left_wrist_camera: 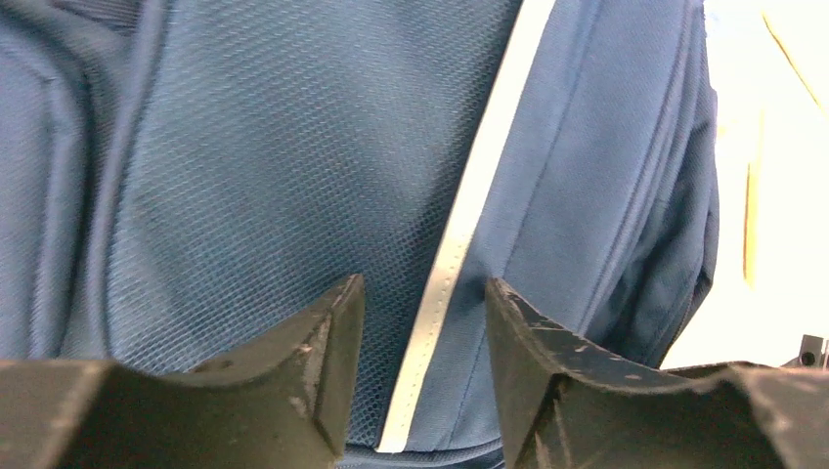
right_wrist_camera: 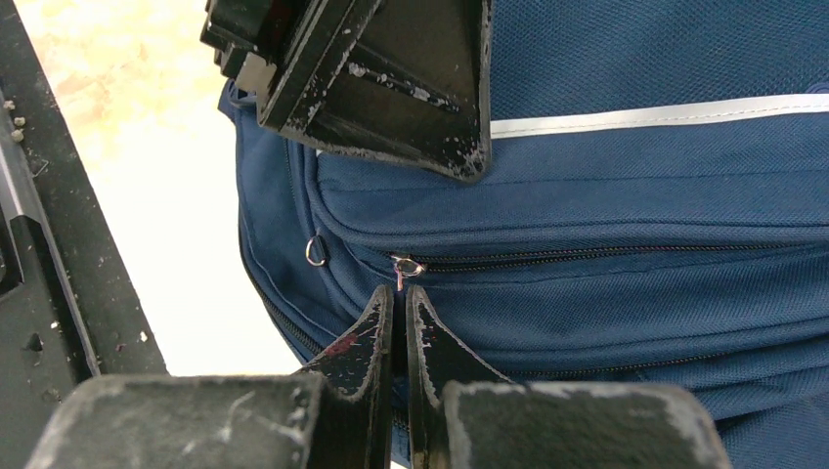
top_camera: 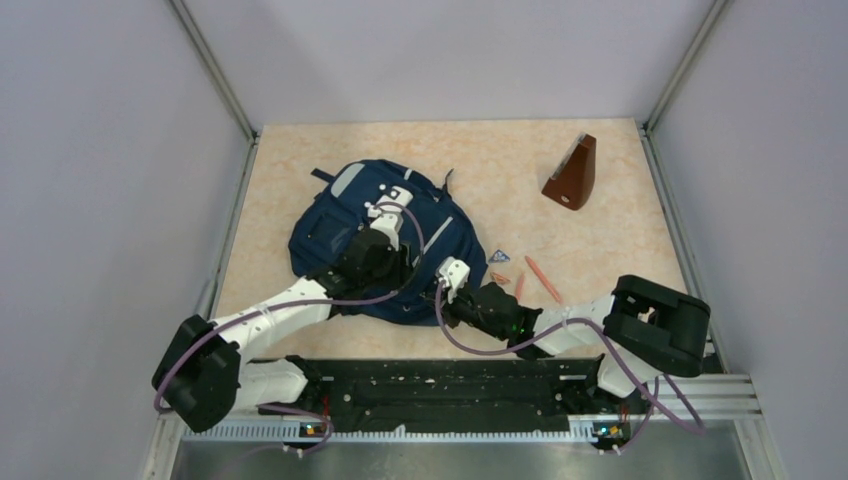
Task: Pack the student bag
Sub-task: Unzip the student bag at the center of the board.
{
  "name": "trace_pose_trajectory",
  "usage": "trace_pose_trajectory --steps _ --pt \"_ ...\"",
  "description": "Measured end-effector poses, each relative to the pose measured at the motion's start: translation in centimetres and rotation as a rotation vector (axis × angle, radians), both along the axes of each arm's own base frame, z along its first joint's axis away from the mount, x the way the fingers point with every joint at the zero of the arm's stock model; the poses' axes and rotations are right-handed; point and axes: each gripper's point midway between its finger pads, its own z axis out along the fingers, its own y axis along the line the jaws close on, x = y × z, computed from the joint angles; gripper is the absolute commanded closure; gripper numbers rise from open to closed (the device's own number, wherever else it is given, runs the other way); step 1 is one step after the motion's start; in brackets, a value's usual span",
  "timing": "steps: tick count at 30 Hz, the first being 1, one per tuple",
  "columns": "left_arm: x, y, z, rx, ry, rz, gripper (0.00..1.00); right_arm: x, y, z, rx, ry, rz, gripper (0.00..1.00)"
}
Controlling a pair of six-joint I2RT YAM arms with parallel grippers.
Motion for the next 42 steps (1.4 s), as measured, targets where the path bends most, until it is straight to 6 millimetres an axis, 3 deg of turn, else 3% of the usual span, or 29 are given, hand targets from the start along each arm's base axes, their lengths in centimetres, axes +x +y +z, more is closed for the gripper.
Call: trace_pose_trajectory --steps 8,16,25,30,42 --pt "-0.4 -2.0 -0.2 -0.088 0.048 -0.05 0.64 0.2 -0.2 -0.1 -0.007 -0.001 -0.014 1.0" --pt "-0.6 -2.7 -0.4 -0.132 0.081 -0.049 1.0 0.3 -0.5 -0.5 -0.024 0.001 -0.028 1.0" --pt "-0.3 -3.0 -0.2 -0.193 0.094 0.01 1.0 -0.7 0.2 -1.2 -0.071 -0.057 -0.021 1.0" --pt "-0.2 -3.1 0.6 -0.219 0.083 0.034 1.0 -1.9 1.6 -0.6 -0.045 -0.106 -0.015 1.0" --pt "-0.1 -1.8 2.8 -0.231 0.007 0.066 1.0 -1.7 5.8 1.0 -0.038 -0.252 0.066 1.0"
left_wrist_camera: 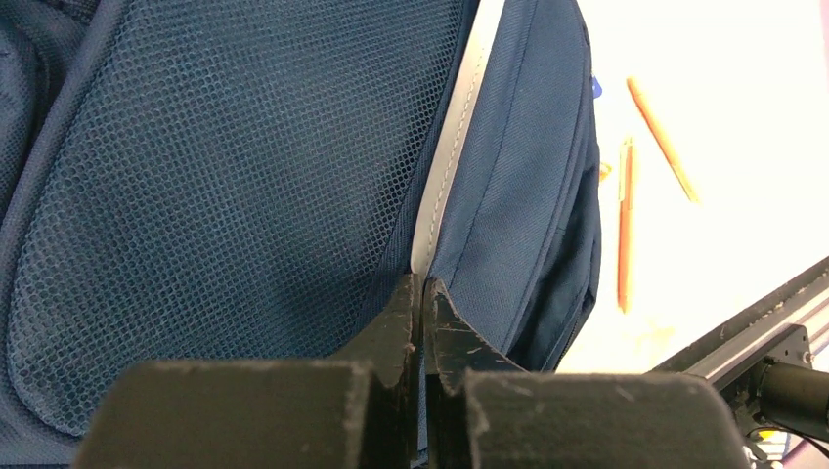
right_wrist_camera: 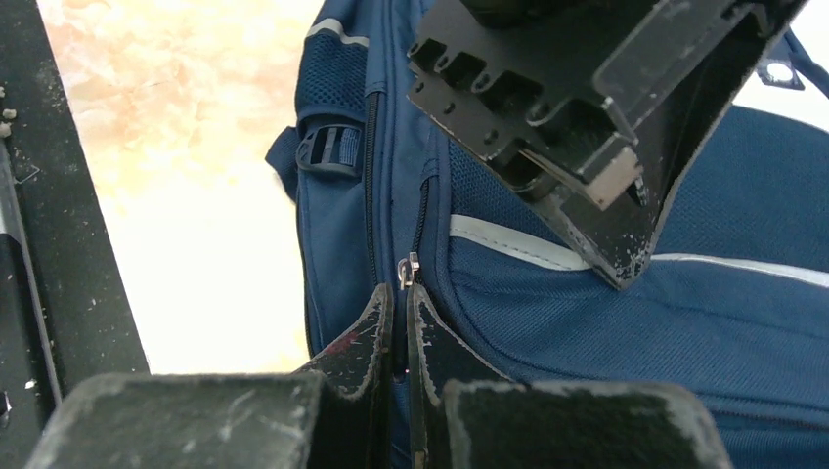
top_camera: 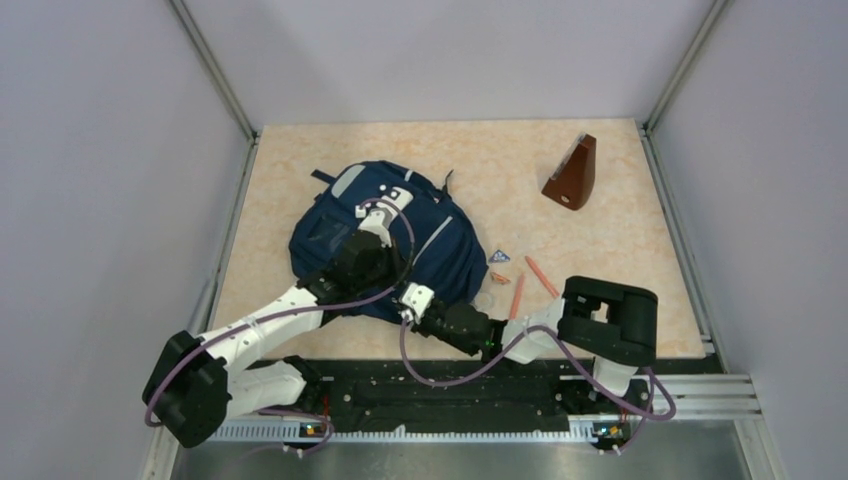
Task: Pack the student bag
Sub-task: Unzip the student bag at the center of the board.
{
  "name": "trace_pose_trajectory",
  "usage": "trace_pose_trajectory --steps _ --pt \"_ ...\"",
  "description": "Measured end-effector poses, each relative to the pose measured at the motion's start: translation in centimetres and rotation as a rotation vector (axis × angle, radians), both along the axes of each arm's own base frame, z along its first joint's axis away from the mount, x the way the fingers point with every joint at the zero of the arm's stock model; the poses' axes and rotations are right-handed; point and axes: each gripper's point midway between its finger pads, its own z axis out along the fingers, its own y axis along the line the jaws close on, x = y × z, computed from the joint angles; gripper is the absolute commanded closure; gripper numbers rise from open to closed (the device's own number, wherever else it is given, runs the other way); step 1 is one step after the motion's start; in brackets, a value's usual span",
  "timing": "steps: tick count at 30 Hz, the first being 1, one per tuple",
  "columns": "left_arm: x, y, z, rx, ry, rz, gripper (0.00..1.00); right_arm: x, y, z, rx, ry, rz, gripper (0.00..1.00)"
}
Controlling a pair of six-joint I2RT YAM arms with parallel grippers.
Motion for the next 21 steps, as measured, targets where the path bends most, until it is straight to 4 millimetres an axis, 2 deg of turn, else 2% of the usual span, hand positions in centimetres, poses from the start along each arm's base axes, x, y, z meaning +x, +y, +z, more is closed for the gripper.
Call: trace_pose_trajectory --steps 2,3,6,7,10,12,16,19,21 --pt "-0.1 0.4 -0.1 0.013 0.001 0.001 1.0 -0.1 0.4 0.0 -0.011 -0.016 0.017 0.95" --pt "-0.2 0.5 -0.1 0.018 0.002 0.0 0.95 -0.1 0.4 0.0 -0.015 -0.023 0.023 0.89" --pt "-0.2 0.7 -0.1 0.036 -0.012 -0.009 0.44 -0.3 0.6 0.0 -0.024 -0.03 0.041 0.74" --pt "0.0 0.8 0.0 0.049 -0.024 -0.01 0.39 -0.5 0.6 -0.1 -0.03 -0.027 0.048 0.68" --pt "0.5 1.9 0.2 0.094 -0.056 0.017 0.35 -1.5 0.3 0.6 -0.044 -0.008 0.068 0.5" --pt "0.8 2.5 0.6 0.128 -0.082 0.027 0.33 -1.6 -0.2 2.7 -0.008 -0.009 0.055 0.41" --pt "1.3 2.9 2.2 0.172 -0.151 0.009 0.31 -0.9 -3.4 7.1 0.096 -0.013 -0.029 0.39" --pt "1.6 2.6 3.2 0.199 -0.199 -0.014 0.3 0.7 -5.9 8.4 0.131 0.022 -0.107 0.39" --pt "1.3 1.8 3.4 0.231 -0.222 -0.047 0.3 2.6 -8.5 8.6 0.143 0.059 -0.194 0.39"
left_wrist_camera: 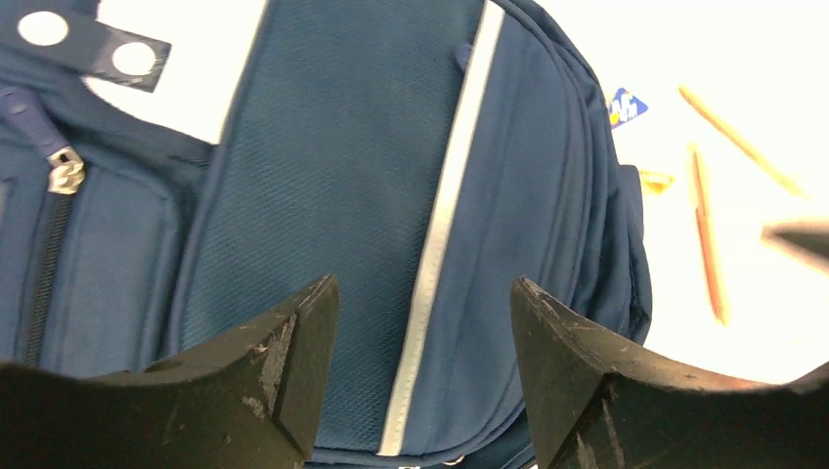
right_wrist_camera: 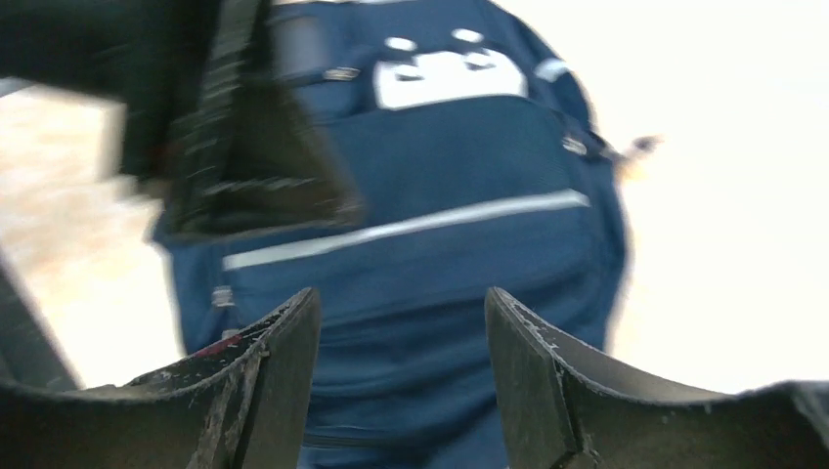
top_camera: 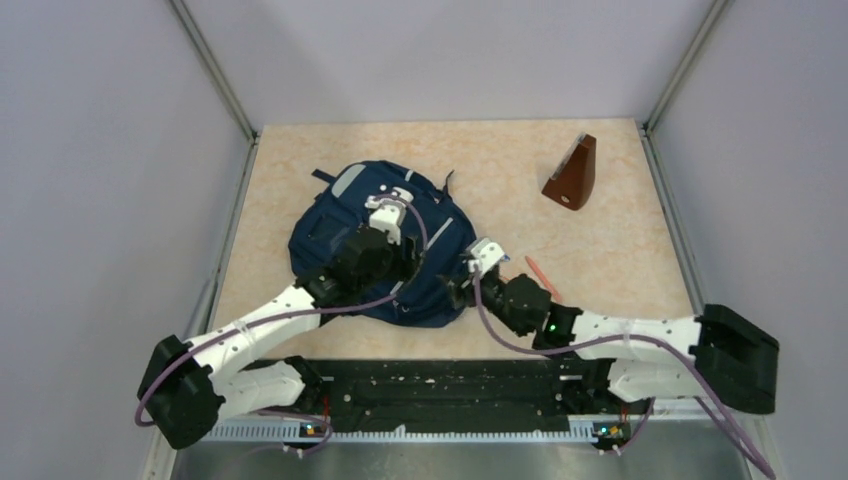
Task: Pack the student bag
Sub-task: Unzip the student bag at the center of the board, then pick up the stationery from the center of the board.
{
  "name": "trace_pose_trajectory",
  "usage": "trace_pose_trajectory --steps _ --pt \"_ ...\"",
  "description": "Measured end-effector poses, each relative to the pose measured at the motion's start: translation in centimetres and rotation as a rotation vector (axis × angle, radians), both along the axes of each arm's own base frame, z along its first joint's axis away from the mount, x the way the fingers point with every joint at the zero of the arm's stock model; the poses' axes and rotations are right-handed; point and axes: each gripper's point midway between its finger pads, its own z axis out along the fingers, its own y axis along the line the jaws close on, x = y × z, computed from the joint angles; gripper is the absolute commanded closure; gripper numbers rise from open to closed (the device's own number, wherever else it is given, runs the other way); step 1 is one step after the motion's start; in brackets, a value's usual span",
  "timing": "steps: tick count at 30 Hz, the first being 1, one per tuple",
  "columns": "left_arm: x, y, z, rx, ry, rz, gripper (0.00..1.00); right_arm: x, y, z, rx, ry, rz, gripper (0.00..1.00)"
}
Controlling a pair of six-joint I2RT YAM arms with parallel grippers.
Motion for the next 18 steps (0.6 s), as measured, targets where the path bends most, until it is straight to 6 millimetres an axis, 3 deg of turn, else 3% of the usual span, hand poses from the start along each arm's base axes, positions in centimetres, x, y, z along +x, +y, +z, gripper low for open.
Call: trace_pose_trajectory --steps 4,9,14,18 --pt "-1.2 -2.5 -1.1 0.097 -0.005 -0.083 0.29 4.0 -6.4 -0.8 0.035 0.114 -0.214 0.33" --pt "-2.3 -4.9 -3.5 0.205 0.019 -0.15 0.25 6.5 -13.9 -1.8 0.154 0.263 -0.472 0.32" --pt "-2.2 -6.3 -4.7 0.281 0.021 -0.163 0.25 6.1 -17.9 -3.5 0.216 0.345 -0.601 0.3" --pt "-1.2 -6.6 -4.9 0.377 -0.006 -0.119 0.28 5.0 -19.0 -4.3 0.239 0.373 -0.625 0.29"
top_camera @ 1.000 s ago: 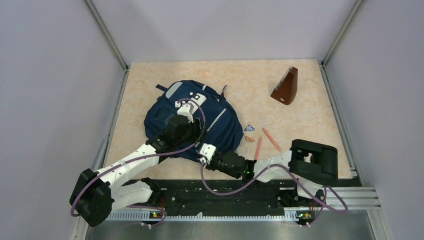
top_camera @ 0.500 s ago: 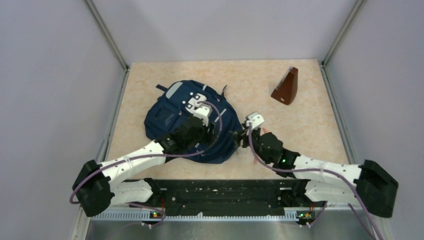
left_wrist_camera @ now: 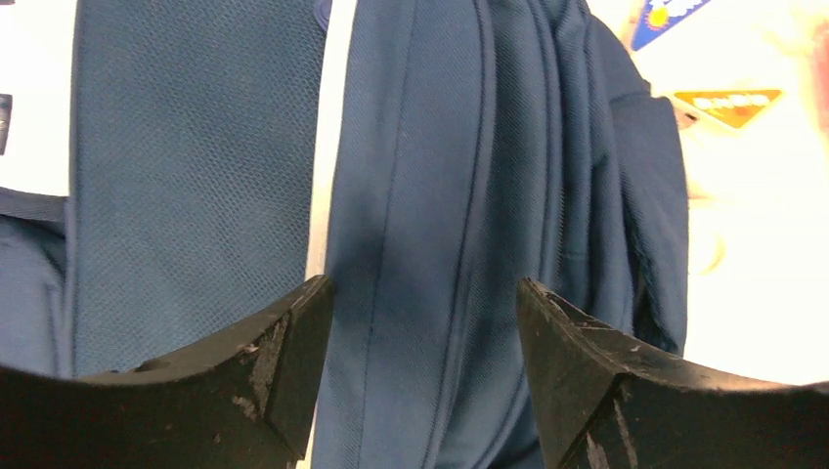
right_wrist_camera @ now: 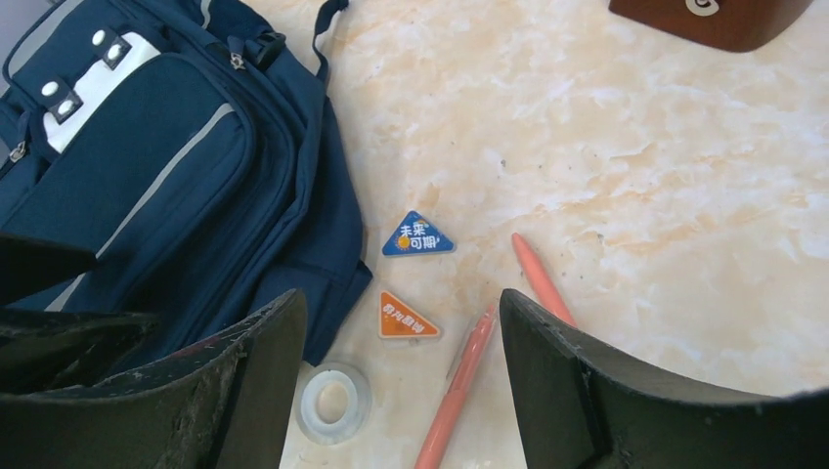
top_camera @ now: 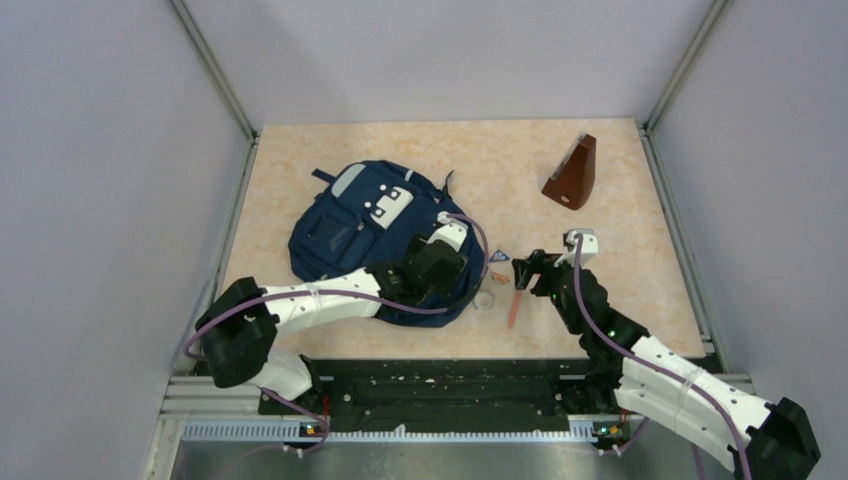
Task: Pack the student bag
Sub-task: Pick up the stationery from the center of the board.
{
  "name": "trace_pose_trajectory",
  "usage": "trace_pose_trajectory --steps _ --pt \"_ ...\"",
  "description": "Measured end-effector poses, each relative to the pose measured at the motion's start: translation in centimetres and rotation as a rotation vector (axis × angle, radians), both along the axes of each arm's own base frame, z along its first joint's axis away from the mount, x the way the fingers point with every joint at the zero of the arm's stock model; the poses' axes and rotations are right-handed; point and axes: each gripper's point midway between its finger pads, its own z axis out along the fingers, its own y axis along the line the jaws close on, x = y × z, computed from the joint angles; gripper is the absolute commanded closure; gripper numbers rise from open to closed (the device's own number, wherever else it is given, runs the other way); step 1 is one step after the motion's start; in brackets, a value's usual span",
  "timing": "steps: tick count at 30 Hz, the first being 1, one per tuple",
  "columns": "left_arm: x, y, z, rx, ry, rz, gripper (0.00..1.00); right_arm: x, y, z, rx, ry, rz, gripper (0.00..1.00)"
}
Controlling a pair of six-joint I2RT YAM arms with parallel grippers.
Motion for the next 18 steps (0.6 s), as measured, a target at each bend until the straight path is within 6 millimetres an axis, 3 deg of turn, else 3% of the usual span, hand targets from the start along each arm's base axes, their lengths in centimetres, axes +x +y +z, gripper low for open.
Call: trace_pose_trajectory --steps 8,18 --pt "1.5 1.7 -0.3 0.165 -0.065 0.107 0.33 -0.4 -0.5 -0.2 0.017 0.015 -0.021 0.29" --pt "1.6 2.4 1.1 0.167 -0.106 0.146 0.33 -0.4 -0.5 -0.8 0.006 0.035 -0.023 0.29"
